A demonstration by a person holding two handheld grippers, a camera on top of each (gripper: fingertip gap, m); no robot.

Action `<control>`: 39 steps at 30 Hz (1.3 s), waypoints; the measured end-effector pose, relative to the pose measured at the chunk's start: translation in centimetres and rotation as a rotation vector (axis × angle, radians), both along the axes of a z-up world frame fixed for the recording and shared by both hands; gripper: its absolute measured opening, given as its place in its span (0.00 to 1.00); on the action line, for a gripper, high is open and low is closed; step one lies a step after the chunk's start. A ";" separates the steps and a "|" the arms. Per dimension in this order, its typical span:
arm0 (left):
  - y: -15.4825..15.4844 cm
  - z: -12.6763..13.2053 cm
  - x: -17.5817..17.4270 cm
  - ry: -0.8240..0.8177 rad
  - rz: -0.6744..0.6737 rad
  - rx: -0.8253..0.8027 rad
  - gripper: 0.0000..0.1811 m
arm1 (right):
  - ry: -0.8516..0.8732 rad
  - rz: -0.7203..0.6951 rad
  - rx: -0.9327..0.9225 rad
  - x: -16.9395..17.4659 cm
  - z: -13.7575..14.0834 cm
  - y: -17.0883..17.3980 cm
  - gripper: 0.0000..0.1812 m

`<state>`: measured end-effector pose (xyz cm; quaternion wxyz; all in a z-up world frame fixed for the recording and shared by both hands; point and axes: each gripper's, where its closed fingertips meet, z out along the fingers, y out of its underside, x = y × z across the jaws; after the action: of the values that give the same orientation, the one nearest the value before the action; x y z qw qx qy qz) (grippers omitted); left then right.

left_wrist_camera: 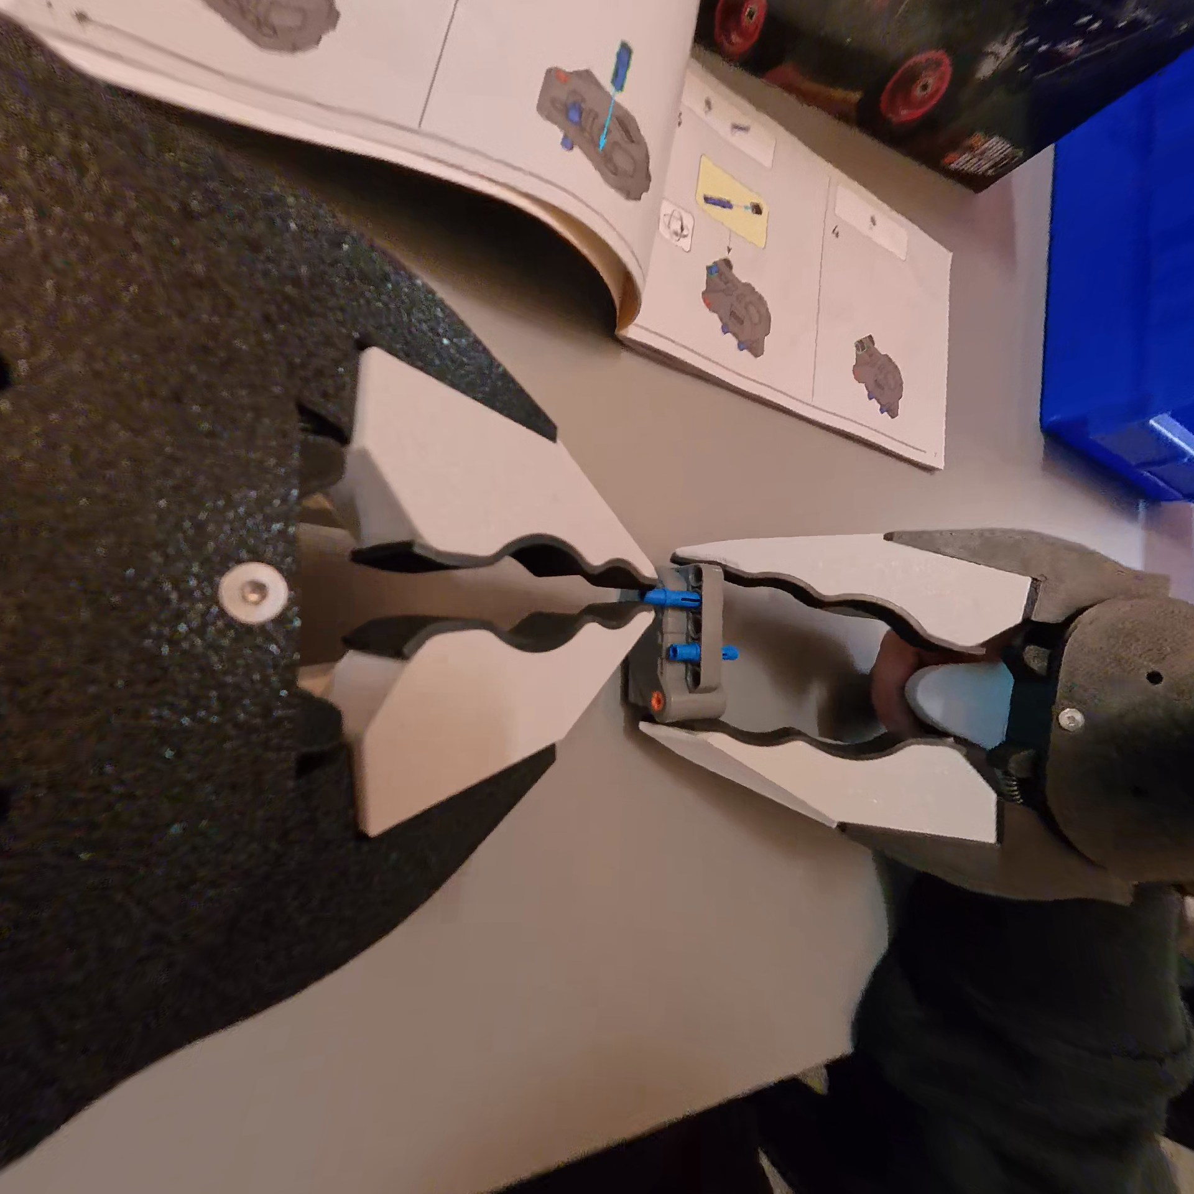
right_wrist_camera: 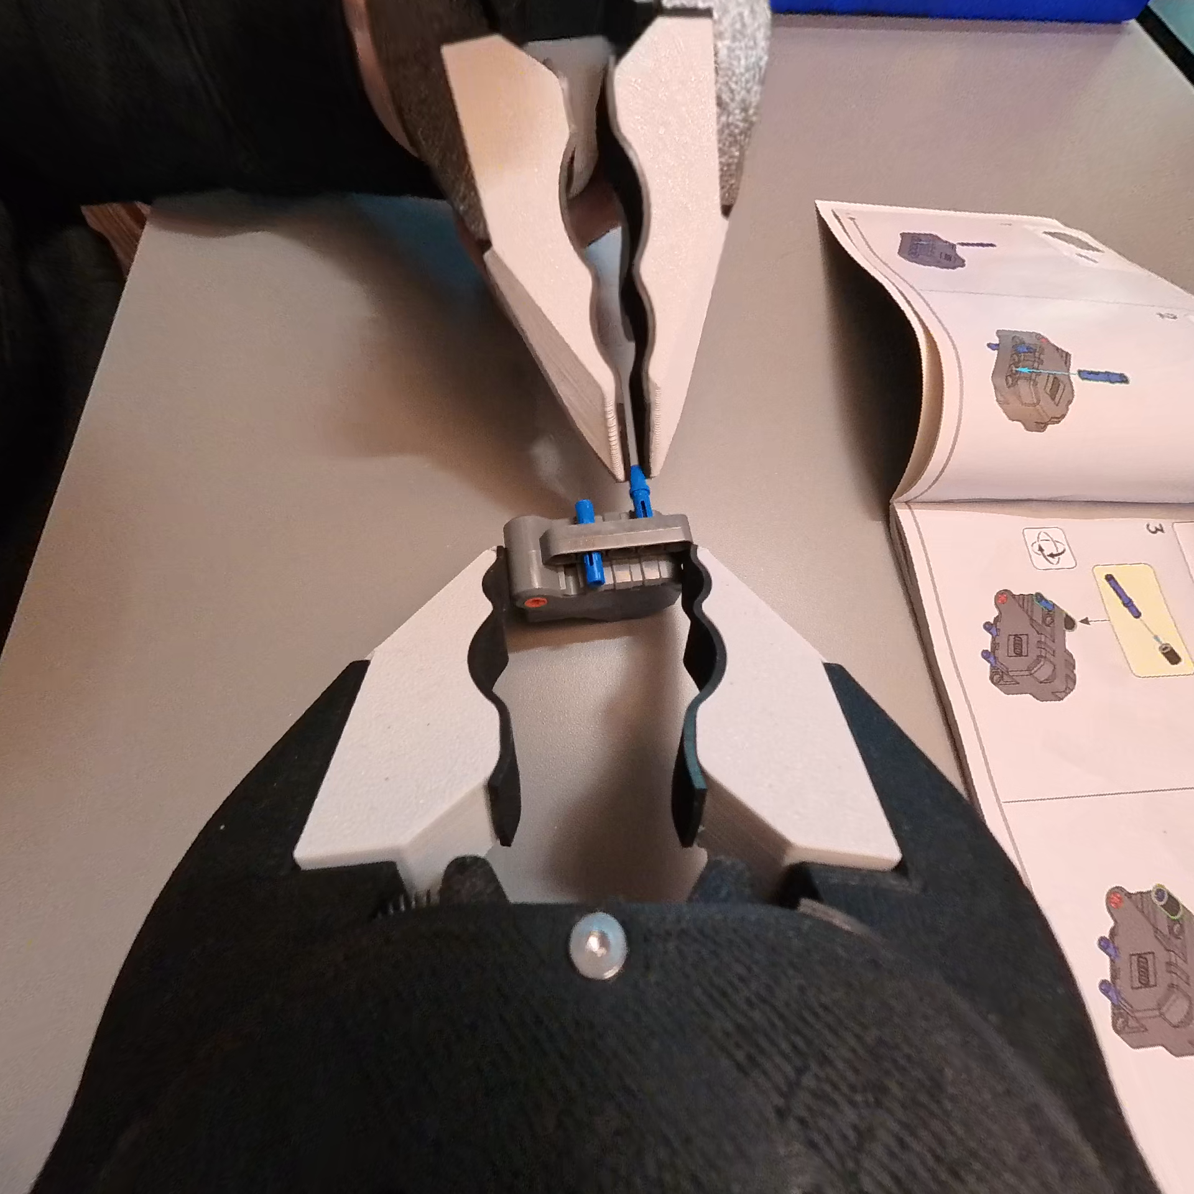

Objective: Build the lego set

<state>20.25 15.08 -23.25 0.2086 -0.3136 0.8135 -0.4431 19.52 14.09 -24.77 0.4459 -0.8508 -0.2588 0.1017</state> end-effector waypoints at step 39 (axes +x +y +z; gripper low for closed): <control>-0.4 0.2 0.4 -0.021 -0.005 -0.016 0.01 | 0.000 -0.002 -0.002 0.0 0.0 0.1 0.29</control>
<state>20.63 14.65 -23.02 0.2137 -0.3085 0.8086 -0.4533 19.54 14.17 -24.81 0.4450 -0.8516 -0.2577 0.1017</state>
